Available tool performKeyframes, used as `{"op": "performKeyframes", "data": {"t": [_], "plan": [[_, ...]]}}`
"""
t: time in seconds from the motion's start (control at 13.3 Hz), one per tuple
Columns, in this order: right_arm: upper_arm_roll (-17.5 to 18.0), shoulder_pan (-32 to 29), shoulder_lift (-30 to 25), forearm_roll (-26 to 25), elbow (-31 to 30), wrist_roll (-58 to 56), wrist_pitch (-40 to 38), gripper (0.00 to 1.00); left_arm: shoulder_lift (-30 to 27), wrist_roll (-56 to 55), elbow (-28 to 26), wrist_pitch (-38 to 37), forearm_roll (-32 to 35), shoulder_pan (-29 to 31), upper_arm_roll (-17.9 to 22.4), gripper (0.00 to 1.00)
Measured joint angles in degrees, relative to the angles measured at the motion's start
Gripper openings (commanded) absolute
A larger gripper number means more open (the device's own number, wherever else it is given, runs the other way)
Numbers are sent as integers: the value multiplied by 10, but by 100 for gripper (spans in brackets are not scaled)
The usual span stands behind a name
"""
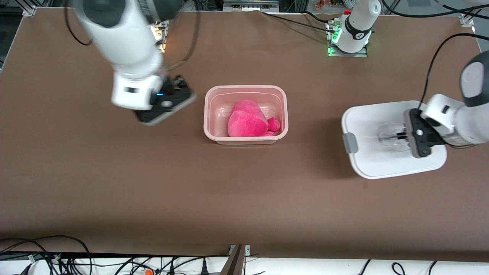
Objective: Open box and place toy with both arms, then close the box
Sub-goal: 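Carry the white lid with the left gripper over the tub, then lower the white lid onto the tub with the left gripper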
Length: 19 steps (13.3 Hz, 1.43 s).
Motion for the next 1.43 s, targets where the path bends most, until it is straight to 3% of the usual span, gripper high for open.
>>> {"op": "performKeyframes", "data": {"t": [0.22,0.38,0.6,0.9,1.12,1.43], "plan": [[-60,-5,-87,12,-92,0,-15,100,1,-29,-1,0,-1,-83,-9,0],[-65,-28,-143,11,-162,7,-16,100,4,-37,-1,1,-1,-145,-12,0],[3,-133,-196,11,-223,55,-16,100,20,-97,-3,40,-1,-229,-13,0],[129,-283,-195,9,-230,76,-3,100,51,-197,-4,103,-1,-309,-13,0],[139,-303,-190,-18,-230,77,1,100,77,-258,-5,140,-1,-360,-13,0],[140,-307,-187,-42,-229,86,2,100,97,-273,-5,159,-1,-381,-11,0]]}}
